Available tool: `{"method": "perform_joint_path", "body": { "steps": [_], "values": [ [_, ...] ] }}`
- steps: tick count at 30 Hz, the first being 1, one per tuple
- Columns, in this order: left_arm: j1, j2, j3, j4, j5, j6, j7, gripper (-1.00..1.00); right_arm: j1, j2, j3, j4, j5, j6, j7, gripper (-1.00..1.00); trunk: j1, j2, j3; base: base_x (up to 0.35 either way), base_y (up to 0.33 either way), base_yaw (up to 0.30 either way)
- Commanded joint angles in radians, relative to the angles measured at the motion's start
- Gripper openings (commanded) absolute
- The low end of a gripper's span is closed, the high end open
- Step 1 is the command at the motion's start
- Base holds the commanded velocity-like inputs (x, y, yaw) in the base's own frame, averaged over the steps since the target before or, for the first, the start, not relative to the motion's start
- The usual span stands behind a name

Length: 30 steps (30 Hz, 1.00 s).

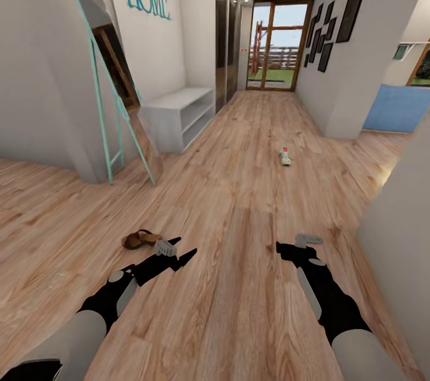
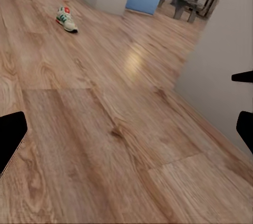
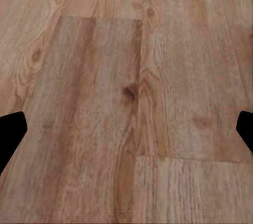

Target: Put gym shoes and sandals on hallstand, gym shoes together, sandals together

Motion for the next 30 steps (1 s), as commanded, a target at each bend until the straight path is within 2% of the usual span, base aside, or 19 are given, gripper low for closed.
{"method": "perform_joint_path", "body": {
  "steps": [1, 30],
  "values": [
    [-0.001, 0.000, 0.002, 0.001, 0.002, -0.002, -0.005, 1.00, 0.000, 0.000, 0.002, -0.001, -0.011, 0.004, -0.006, 1.00, 0.000, 0.000, -0.001, 0.343, -0.089, 0.000],
    [-0.001, 0.001, 0.004, 0.003, 0.002, -0.002, -0.005, 1.00, 0.000, 0.000, 0.002, -0.002, -0.003, 0.004, -0.007, 1.00, 0.000, 0.000, -0.001, 0.343, -0.083, 0.000]
  ]
}}
